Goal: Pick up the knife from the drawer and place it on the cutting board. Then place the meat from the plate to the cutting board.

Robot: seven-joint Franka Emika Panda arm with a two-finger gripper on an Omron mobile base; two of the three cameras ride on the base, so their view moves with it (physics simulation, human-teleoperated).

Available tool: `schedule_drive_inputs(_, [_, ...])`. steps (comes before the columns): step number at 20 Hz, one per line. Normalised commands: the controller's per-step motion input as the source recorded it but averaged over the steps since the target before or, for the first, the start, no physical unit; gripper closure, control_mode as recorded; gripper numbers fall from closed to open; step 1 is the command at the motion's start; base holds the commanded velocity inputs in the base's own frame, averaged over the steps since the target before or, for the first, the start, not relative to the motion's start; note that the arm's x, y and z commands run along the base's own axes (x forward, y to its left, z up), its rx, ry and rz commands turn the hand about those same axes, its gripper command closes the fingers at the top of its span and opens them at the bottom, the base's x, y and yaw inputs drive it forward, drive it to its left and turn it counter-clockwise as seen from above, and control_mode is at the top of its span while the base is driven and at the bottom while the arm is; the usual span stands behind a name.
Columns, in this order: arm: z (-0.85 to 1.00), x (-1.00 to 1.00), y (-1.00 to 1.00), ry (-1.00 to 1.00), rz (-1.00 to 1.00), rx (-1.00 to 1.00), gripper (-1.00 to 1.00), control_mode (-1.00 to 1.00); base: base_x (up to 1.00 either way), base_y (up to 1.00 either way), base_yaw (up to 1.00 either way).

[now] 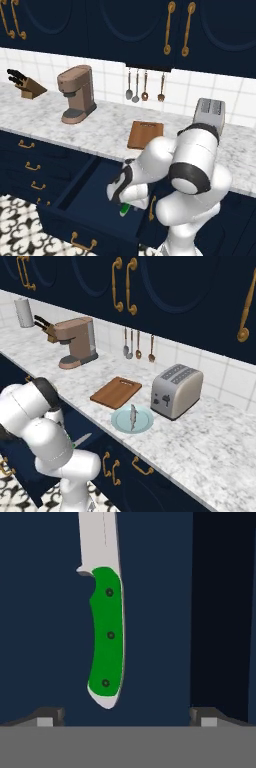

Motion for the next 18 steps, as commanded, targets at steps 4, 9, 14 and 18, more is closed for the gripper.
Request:
schedule_drive_inputs(4, [-0.18,0.10,0.20,0.00,0.00,-0.06,-1.00,-1.00,0.00,0.00,0.00])
schedule_drive_inputs(9, [-0.28,0.04,0.05,0.00,0.00,-0.01,-1.00,-1.00,0.00,0.00,0.00])
schedule_drive_inputs(14, [-0.45,0.02,0.00,0.00,0.00,0.00,-1.00,-1.00,0.00,0.00,0.00])
schedule_drive_inputs(18, [-0.52,-0.02,0.03,0.00,0.00,0.00,-1.00,-1.00,0.00,0.00,0.00])
